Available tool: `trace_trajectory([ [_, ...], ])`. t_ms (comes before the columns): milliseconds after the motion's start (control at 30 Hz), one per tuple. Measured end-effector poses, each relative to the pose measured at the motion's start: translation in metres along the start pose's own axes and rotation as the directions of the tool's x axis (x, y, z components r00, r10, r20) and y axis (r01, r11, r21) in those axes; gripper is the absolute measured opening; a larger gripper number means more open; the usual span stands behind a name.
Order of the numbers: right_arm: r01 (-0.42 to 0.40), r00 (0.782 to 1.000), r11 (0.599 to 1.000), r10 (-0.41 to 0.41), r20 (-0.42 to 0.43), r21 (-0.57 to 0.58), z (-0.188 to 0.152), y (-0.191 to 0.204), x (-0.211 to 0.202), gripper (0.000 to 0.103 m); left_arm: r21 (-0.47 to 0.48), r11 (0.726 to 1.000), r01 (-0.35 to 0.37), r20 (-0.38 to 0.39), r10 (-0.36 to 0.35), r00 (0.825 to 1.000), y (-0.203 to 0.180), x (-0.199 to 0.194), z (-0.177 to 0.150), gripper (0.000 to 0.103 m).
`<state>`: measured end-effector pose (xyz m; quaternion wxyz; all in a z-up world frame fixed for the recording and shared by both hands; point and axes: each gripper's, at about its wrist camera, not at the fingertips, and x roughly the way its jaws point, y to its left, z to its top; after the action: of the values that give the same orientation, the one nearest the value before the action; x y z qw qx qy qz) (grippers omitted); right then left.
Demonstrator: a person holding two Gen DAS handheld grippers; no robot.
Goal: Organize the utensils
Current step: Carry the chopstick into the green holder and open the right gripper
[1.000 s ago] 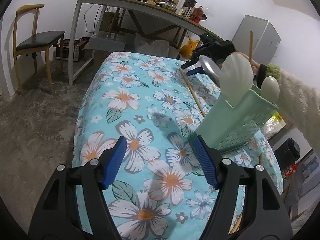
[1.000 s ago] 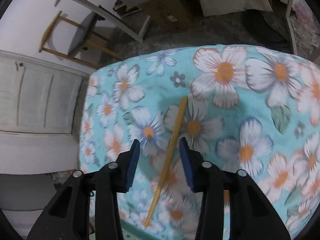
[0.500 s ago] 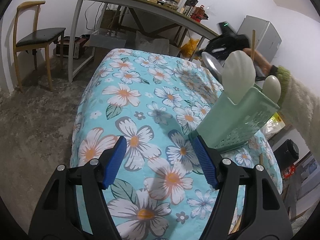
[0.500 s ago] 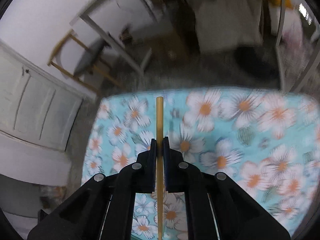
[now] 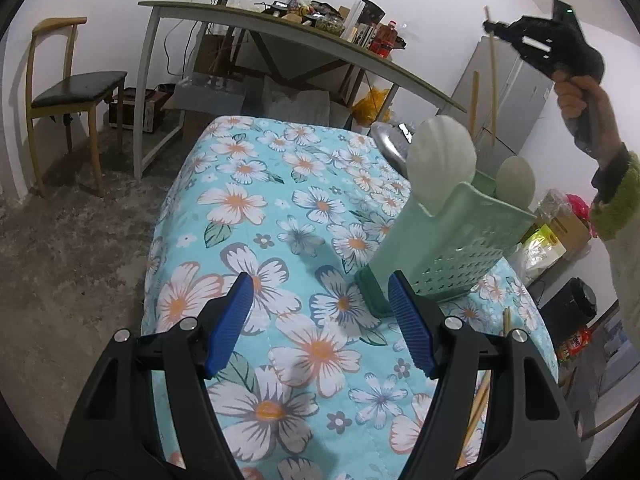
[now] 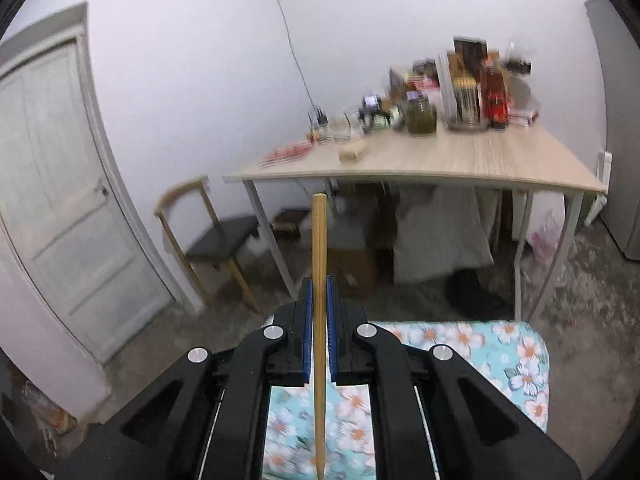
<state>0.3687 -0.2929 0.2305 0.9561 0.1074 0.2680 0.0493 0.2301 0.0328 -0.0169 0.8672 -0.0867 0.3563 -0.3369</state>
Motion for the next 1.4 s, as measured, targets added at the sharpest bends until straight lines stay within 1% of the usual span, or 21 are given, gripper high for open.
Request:
trace_trajectory([
  [67, -0.027, 0.999, 1.0, 0.028, 0.037, -0.006, 0.001, 0.01, -0.013, 0.007, 0.003, 1.0, 0.0, 0.012, 0.0, 1.0, -0.002, -0.007, 0.0, 0.066],
  [167, -0.072, 0.996, 0.997, 0.072, 0.059, -0.004, -0.002, 0.024, -0.021, 0.007, 0.008, 1.0, -0.003, 0.028, 0.002, 1.0, -0.004, -0.018, -0.001, 0.066],
  [267, -0.1, 0.993, 0.995, 0.1, 0.059, -0.006, -0.014, 0.035, -0.023, 0.007, 0.009, 1.0, -0.003, 0.036, 0.003, 0.999, -0.004, -0.025, -0.001, 0.066],
  [433, -0.113, 0.992, 0.993, 0.114, 0.053, -0.024, -0.031, 0.048, -0.022, 0.007, 0.013, 1.0, -0.006, 0.046, 0.006, 0.999, -0.003, -0.033, -0.001, 0.066],
  [667, -0.104, 0.994, 0.994, 0.105, 0.024, -0.033, -0.051, 0.055, -0.019, 0.007, 0.012, 1.0, -0.005, 0.046, 0.005, 0.999, -0.002, -0.033, -0.002, 0.066],
  [800, -0.103, 0.995, 0.994, 0.103, -0.011, -0.033, -0.067, 0.055, -0.01, 0.007, 0.011, 1.0, -0.001, 0.042, 0.001, 0.999, -0.001, -0.033, -0.003, 0.066],
  [1033, -0.066, 0.996, 0.994, 0.061, -0.065, -0.086, -0.101, 0.058, 0.005, 0.007, 0.011, 1.0, -0.003, 0.042, 0.002, 0.999, -0.002, -0.033, -0.003, 0.066],
  [1067, -0.041, 0.997, 0.993, 0.033, -0.074, -0.108, -0.108, 0.06, 0.007, 0.007, 0.012, 1.0, -0.004, 0.042, 0.004, 0.999, -0.003, -0.032, -0.003, 0.066],
  [1100, -0.032, 0.996, 0.992, 0.023, -0.081, -0.121, -0.112, 0.061, 0.008, 0.007, 0.013, 1.0, -0.004, 0.042, 0.004, 0.999, -0.003, -0.033, -0.003, 0.066],
  [1233, -0.031, 0.99, 0.993, 0.015, -0.141, -0.116, -0.124, 0.058, 0.01, 0.008, 0.017, 1.0, -0.002, 0.043, 0.001, 0.999, -0.005, -0.033, -0.004, 0.066],
  [1267, -0.037, 0.989, 0.993, 0.02, -0.143, -0.111, -0.127, 0.058, 0.006, 0.013, 0.019, 1.0, -0.002, 0.044, 0.001, 0.999, -0.006, -0.034, -0.004, 0.066],
  [1300, -0.036, 0.99, 0.993, 0.021, -0.138, -0.108, -0.128, 0.058, 0.001, 0.022, 0.022, 1.0, -0.001, 0.044, 0.0, 0.999, -0.008, -0.035, -0.004, 0.066],
  [1333, -0.036, 0.991, 0.994, 0.022, -0.13, -0.106, -0.129, 0.058, -0.005, 0.027, 0.024, 1.0, -0.001, 0.045, -0.001, 0.999, -0.011, -0.035, -0.004, 0.066],
  [1367, -0.035, 0.993, 0.994, 0.023, -0.116, -0.101, -0.129, 0.057, -0.014, 0.031, 0.029, 1.0, -0.001, 0.045, 0.0, 0.999, -0.013, -0.036, -0.004, 0.066],
  [1400, -0.034, 0.994, 0.995, 0.024, -0.104, -0.093, -0.129, 0.056, -0.022, 0.031, 0.033, 0.999, 0.0, 0.044, -0.001, 0.999, -0.015, -0.037, -0.004, 0.066],
])
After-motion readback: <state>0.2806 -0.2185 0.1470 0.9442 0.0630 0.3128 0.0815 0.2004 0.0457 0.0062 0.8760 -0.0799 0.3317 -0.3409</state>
